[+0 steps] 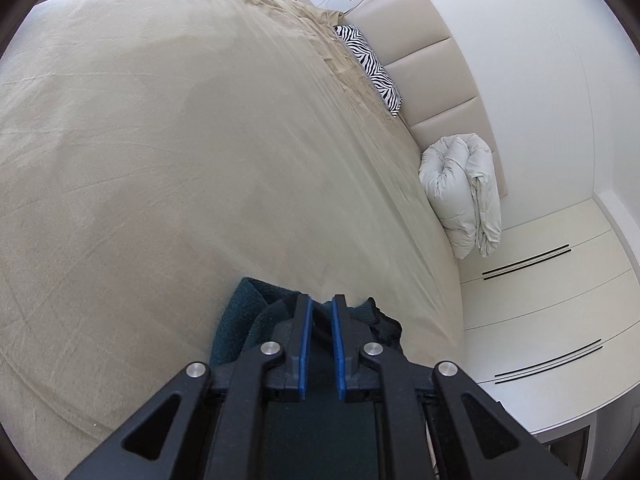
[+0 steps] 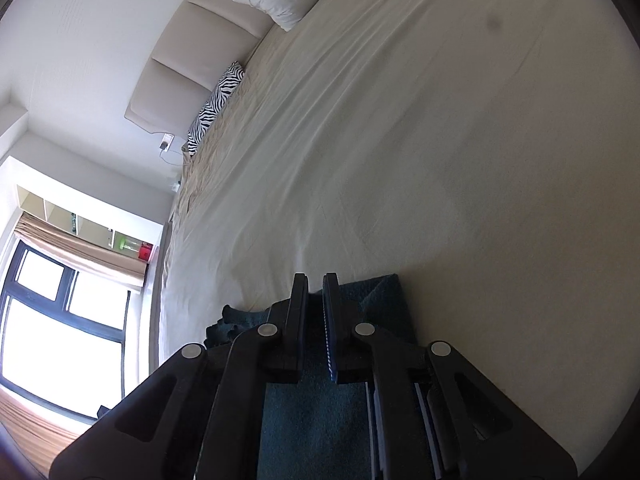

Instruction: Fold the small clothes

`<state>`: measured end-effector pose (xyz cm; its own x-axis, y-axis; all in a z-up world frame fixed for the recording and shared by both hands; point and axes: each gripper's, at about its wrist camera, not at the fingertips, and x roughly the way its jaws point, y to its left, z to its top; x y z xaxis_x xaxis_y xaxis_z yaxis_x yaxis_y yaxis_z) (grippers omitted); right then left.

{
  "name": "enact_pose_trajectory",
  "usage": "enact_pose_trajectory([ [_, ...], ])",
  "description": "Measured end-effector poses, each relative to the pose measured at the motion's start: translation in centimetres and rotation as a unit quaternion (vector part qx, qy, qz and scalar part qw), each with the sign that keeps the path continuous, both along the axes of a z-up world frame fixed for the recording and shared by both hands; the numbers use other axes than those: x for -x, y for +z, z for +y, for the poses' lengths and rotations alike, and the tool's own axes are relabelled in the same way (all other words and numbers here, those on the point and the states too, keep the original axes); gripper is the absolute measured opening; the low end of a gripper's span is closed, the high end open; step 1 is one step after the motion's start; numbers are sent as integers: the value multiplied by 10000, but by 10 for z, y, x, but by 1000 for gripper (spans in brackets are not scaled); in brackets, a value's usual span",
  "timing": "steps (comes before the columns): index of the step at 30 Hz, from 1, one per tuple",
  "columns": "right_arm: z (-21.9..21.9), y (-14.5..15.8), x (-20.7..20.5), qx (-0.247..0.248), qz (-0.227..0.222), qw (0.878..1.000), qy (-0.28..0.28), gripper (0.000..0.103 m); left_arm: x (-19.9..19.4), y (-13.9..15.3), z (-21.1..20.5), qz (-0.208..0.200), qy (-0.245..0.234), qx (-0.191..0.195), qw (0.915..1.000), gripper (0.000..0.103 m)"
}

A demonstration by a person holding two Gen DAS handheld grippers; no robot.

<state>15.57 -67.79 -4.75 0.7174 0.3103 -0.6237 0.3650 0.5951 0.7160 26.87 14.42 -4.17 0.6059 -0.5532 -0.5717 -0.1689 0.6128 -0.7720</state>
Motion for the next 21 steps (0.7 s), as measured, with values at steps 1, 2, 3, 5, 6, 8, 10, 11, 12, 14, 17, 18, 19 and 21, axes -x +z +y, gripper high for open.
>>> enact_pose_trajectory([
  [1,0,-4,-3,41,92,9999,-26,14,1,-3,1,23,30,-23,10000,28],
  [2,0,-7,-4,45,97,9999,-25,21,3,-5,1,12,21,3,10000,32],
  [3,1,-7,-1,33,12,10000,-5,25,8,-5,-1,-35,-25,-19,10000,34],
  [5,6,-4,8,182,-80,9997,107,25,20,-4,-6,-86,-165,-257,9995,34],
  [6,10,-3,13,332,-32,9993,185,25,28,-3,-9,-103,-231,-357,9990,34],
  [8,18,-4,24,613,87,9975,349,25,48,-1,-13,-172,-316,-555,9978,40],
  [10,29,-4,38,906,170,9944,526,25,68,-1,-16,-220,-325,-769,9963,47],
  [11,35,-2,45,1122,225,9916,603,25,77,-1,-17,-252,-324,-871,9954,47],
  [12,42,-1,50,1334,264,9883,691,25,87,-2,-18,-273,-310,-961,9945,50],
  [14,55,-1,60,1671,326,9816,868,25,103,-6,-19,-274,-292,-1096,9932,52],
  [17,80,-5,79,2071,459,9708,1120,25,120,-17,-20,-199,-234,-1298,9911,52],
  [18,85,-7,95,2174,514,9680,1147,25,124,-22,-20,-132,-219,-1407,9897,52],
  [19,89,-10,100,2241,575,9660,1157,25,129,-27,-19,-74,-212,-1482,9887,52],
  [21,97,-15,109,2293,621,9642,1177,25,137,-35,-19,-24,-222,-1539,9878,52],
])
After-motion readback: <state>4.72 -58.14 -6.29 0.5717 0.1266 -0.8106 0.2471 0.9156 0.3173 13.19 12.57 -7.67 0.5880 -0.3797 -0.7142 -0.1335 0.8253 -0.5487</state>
